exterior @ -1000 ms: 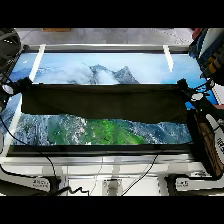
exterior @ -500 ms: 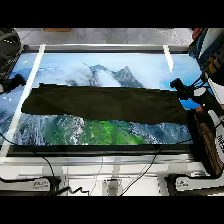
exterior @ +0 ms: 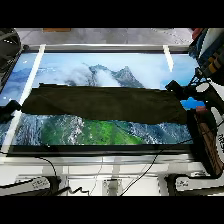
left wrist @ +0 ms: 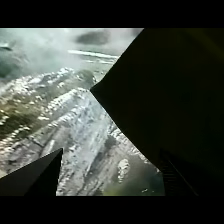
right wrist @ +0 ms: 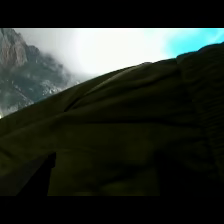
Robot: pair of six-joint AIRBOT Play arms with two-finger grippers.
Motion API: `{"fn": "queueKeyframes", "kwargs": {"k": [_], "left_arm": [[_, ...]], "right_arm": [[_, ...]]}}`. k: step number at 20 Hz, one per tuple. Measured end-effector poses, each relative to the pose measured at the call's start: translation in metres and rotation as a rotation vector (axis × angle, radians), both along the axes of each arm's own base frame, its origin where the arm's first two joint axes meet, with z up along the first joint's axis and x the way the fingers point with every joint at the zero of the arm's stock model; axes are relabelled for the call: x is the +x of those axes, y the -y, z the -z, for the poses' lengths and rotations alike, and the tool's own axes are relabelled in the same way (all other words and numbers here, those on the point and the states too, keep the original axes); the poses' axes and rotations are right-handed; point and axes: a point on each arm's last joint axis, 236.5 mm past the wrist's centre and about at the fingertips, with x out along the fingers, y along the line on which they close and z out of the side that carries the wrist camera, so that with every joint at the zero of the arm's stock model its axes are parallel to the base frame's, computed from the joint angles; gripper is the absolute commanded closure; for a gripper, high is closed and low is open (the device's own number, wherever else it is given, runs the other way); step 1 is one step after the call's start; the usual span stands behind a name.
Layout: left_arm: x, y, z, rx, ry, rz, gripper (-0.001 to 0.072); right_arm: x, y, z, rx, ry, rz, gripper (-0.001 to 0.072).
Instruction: Fold the clothes and pants, and hang the long-sleeved shirts on hangers.
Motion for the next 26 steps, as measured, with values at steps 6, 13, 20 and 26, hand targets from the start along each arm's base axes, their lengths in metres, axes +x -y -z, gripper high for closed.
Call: {"fn": "queueKeyframes", "kwargs": {"k": [6,13,20,26], "left_arm": [[0.008,0.009,0.052,-0.134,0.039,-0.110,-0.0003],[0.048,0.011,0.071,-0.226,0.204,-0.162,-0.0002],[0.079,0.019,0.082,-0.213,0.268,-0.142,0.0128],[0.104,0.033,0.080,-0.125,0.291,-0.088,0.0693]], "right_arm": [[-0.006,-0.009,0.003,0.036,-0.032,-0.020,0.0050],[-0.006,-0.015,0.000,0.074,-0.029,-0.014,0.0050],[-0.004,-0.025,-0.005,0.134,-0.021,-0.005,0.0050],[-0.008,-0.031,-0.003,0.156,-0.043,-0.020,0.0080]]}}
